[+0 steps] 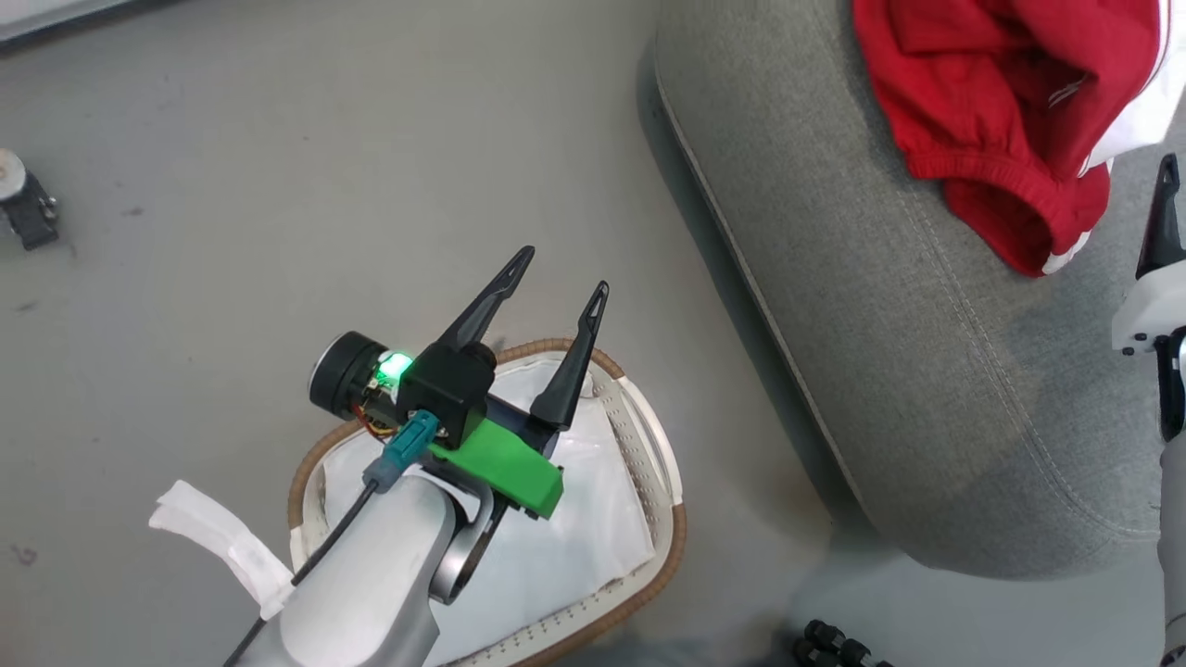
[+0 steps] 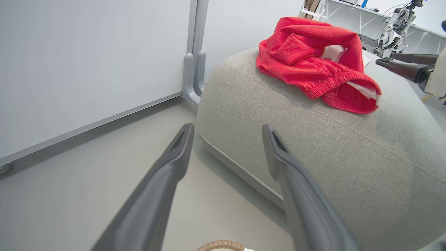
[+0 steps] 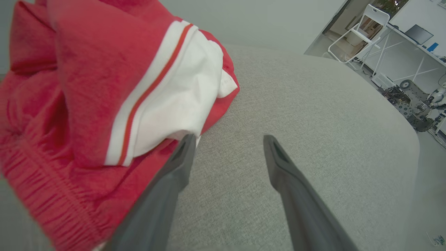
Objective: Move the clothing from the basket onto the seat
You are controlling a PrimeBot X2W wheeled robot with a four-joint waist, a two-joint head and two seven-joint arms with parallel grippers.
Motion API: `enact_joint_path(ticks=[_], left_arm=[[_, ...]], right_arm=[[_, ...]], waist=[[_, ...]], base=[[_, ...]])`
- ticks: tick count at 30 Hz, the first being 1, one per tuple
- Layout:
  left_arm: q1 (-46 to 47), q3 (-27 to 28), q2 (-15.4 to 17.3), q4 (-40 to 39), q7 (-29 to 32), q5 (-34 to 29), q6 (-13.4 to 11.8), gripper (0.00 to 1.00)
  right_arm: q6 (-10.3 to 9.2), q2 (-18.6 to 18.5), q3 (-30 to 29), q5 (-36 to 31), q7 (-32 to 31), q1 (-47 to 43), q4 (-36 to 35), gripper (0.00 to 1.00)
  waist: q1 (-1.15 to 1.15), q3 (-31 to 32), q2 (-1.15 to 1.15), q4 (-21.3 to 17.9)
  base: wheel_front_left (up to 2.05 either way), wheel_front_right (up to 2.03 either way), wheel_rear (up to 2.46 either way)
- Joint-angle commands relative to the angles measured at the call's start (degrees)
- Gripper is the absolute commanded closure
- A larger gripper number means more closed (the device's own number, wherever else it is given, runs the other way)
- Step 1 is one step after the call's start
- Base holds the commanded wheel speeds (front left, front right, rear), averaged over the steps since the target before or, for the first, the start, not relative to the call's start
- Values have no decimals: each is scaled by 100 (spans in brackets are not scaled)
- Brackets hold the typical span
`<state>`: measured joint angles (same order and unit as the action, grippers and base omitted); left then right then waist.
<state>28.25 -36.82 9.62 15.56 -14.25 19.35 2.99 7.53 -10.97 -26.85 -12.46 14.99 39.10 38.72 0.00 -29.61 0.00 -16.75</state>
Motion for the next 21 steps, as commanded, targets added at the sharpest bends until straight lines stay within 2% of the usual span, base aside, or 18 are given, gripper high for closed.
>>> enact_joint_path(ticks=[1, 12, 21], left_arm=[[-117, 50, -54, 81, -51, 68, -1, 0], [-425, 462, -467, 271, -99, 250, -21, 0], [-909, 1025, -611, 412, -96, 232, -90, 0]], right_arm=[[-8, -59, 43, 86, 28, -137, -78, 0], [-8, -232, 444, 199, 28, -360, -366, 0], [-8, 81, 743, 344, 28, -445, -394, 0]], waist=[[0, 429, 0, 172], [0, 1513, 0, 761], [0, 2213, 0, 1341]], base=[[0, 0, 0], [0, 0, 0], [0, 0, 0]])
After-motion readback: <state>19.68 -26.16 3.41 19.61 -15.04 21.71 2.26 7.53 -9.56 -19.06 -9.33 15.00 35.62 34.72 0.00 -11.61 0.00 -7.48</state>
